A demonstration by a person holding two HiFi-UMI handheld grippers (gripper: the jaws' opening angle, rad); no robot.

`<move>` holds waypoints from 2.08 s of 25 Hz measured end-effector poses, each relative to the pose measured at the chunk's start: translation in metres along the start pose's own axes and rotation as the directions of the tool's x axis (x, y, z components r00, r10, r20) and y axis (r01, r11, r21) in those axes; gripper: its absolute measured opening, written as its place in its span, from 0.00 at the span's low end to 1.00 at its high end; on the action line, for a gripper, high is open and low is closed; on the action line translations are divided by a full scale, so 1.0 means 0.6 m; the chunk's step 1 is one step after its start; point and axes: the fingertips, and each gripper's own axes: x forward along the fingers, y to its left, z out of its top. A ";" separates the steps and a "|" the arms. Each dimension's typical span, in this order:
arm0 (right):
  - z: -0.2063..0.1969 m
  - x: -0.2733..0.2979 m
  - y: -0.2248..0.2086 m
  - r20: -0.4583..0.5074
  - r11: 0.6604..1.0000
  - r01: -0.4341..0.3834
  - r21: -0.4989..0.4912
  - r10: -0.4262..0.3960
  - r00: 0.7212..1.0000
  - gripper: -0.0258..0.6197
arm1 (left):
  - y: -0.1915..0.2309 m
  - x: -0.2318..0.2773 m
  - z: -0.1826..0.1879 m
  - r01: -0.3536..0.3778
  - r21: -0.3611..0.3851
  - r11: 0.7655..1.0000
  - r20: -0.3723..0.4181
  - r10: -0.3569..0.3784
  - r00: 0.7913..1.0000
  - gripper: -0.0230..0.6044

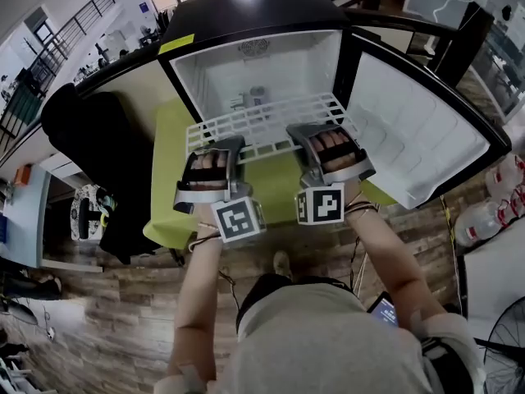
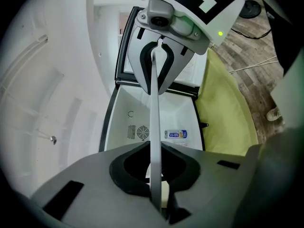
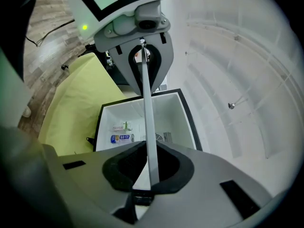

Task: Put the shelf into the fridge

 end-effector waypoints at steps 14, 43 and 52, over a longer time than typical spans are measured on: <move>-0.045 0.086 -0.015 -0.106 0.999 0.031 -0.013 -0.032 0.994 0.12 | 0.044 0.106 -0.008 -0.035 0.025 0.999 0.114 0.032 0.993 0.11; -0.065 0.145 0.004 -0.034 0.999 -0.048 -0.014 0.047 0.998 0.11 | 0.030 0.164 -0.024 0.038 -0.024 0.999 0.073 -0.036 0.997 0.11; -0.076 0.176 0.008 -0.077 0.994 -0.105 0.031 0.107 0.991 0.13 | 0.027 0.195 -0.031 0.084 -0.004 0.996 0.059 -0.084 0.995 0.11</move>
